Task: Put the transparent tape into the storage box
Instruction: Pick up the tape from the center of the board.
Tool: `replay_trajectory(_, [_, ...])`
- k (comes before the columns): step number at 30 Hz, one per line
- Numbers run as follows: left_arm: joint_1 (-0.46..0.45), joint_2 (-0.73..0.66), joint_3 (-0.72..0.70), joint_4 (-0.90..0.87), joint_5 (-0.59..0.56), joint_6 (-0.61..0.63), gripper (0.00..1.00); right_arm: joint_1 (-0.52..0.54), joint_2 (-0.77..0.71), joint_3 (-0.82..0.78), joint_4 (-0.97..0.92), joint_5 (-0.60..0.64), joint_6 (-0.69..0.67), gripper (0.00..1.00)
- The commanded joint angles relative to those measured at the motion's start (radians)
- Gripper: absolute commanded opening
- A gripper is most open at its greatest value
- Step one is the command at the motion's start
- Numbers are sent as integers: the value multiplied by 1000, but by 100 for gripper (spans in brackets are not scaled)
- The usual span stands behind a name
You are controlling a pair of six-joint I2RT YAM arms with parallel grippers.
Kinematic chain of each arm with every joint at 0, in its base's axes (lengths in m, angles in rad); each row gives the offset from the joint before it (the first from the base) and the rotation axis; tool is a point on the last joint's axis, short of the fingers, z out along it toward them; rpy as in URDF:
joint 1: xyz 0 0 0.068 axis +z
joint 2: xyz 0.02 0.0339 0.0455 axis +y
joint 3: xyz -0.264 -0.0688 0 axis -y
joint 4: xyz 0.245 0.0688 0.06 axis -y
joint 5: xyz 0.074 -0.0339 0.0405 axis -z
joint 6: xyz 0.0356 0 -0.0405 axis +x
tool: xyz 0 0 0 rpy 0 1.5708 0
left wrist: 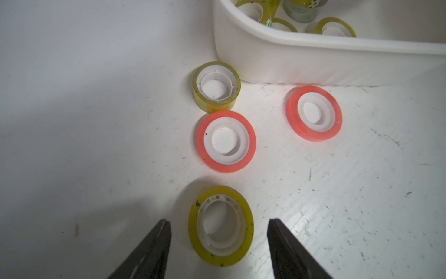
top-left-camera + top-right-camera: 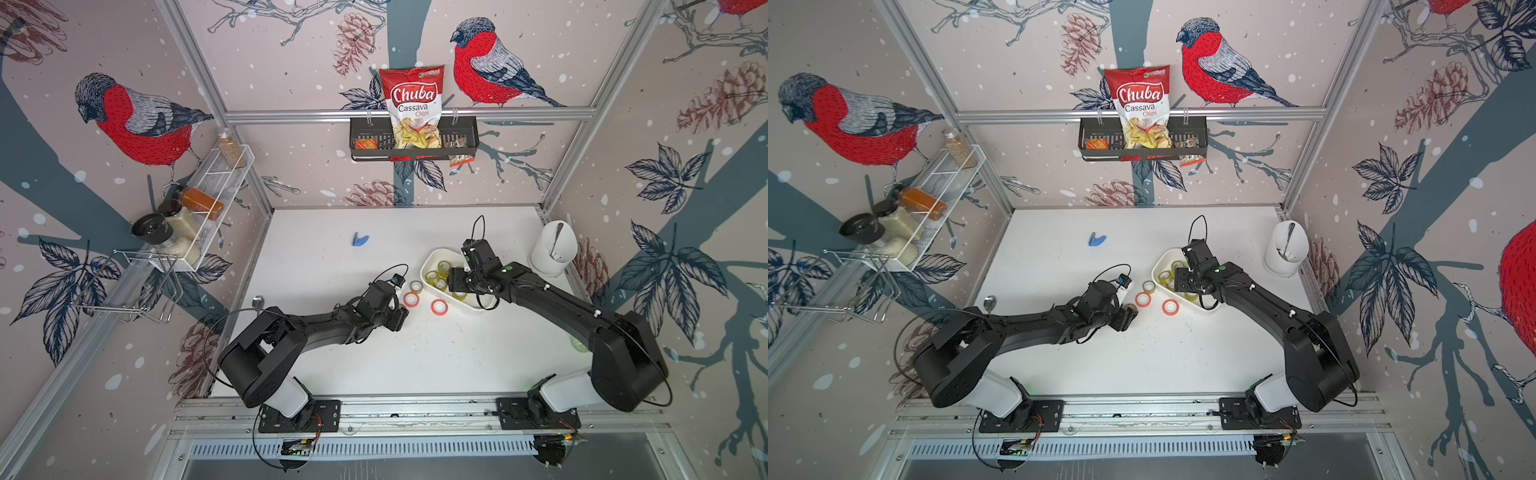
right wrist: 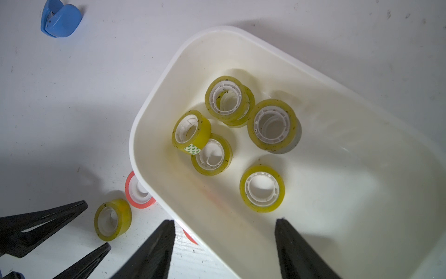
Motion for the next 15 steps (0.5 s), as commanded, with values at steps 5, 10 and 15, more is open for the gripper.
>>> replay_trajectory(5, [-10,39,33,-18,-25,17,68,0,-23,-15,29,-15,-1,71])
replay_trajectory(10, [-13,64,45,-27,-24,17,65,-3,-34,-27,41,-22,-6,71])
replay_trajectory(15, [-20,101,66,-52,-47,19,63,-8,-42,-31,50,-34,-15,71])
